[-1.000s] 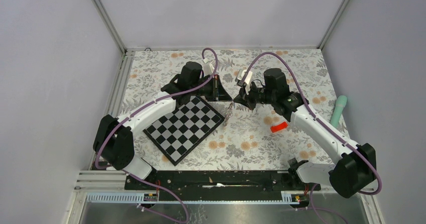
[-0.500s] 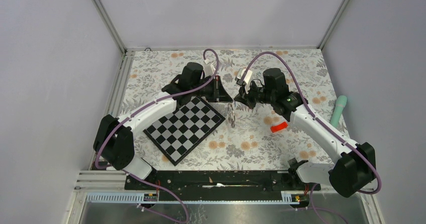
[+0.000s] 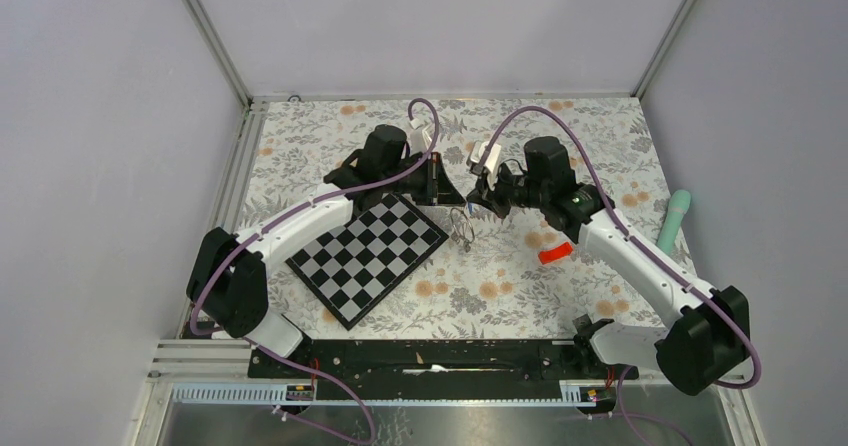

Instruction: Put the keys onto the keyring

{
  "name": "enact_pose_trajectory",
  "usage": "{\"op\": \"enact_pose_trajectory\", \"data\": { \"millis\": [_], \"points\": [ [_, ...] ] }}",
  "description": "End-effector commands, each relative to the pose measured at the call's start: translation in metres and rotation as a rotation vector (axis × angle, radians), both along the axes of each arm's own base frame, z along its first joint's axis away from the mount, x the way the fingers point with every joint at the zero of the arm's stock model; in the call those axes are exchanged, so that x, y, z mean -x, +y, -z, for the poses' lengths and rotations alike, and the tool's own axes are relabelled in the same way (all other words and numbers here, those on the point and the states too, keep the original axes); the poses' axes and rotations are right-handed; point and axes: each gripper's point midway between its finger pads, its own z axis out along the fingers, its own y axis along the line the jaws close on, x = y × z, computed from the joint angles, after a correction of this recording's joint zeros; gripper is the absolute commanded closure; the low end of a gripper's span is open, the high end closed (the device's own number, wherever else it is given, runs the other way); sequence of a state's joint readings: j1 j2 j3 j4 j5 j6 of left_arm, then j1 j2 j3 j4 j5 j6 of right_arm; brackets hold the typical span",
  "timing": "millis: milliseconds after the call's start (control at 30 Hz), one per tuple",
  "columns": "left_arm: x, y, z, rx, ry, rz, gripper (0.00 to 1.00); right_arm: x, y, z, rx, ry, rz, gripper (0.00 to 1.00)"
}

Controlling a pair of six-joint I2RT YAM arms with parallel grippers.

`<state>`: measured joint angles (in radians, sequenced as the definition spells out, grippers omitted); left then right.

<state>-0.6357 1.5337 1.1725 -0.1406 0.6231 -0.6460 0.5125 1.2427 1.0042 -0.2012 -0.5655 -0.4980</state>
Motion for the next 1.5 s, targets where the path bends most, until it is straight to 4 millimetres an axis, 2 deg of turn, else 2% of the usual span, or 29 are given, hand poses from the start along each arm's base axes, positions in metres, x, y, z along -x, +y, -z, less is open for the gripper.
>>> {"op": "enact_pose_trajectory", "data": {
  "millis": [0, 267, 567, 967, 1167, 1300, 1467],
  "points": [
    [0.007, -0.01, -0.036, 0.079, -0.1, 0.081, 1.0, 0.002, -0.001, -0.023, 0.003, -0.13, -0.052, 1.0],
    [0.006, -0.008, -0.038, 0.075, -0.187, 0.11, 1.0, 0.021, -0.009, -0.016, 0.055, -0.173, -0.137, 1.0],
    [0.012, -0.014, -0.034, 0.123, -0.246, 0.184, 1.0, 0.031, -0.016, -0.004, 0.082, -0.147, -0.143, 1.0],
    [0.017, -0.027, -0.008, 0.164, -0.301, 0.325, 1.0, 0.032, -0.03, -0.015, 0.136, -0.165, -0.096, 1.0],
    [0.013, -0.034, -0.009, 0.187, -0.321, 0.36, 1.0, 0.033, -0.04, -0.019, 0.179, -0.176, -0.079, 1.0],
    [0.014, -0.036, -0.012, 0.203, -0.33, 0.372, 0.93, 0.032, -0.044, -0.018, 0.204, -0.179, -0.061, 1.0],
    [0.022, -0.033, -0.015, 0.227, -0.366, 0.406, 0.74, 0.031, -0.048, -0.02, 0.216, -0.172, -0.04, 1.0]
  ]
}}
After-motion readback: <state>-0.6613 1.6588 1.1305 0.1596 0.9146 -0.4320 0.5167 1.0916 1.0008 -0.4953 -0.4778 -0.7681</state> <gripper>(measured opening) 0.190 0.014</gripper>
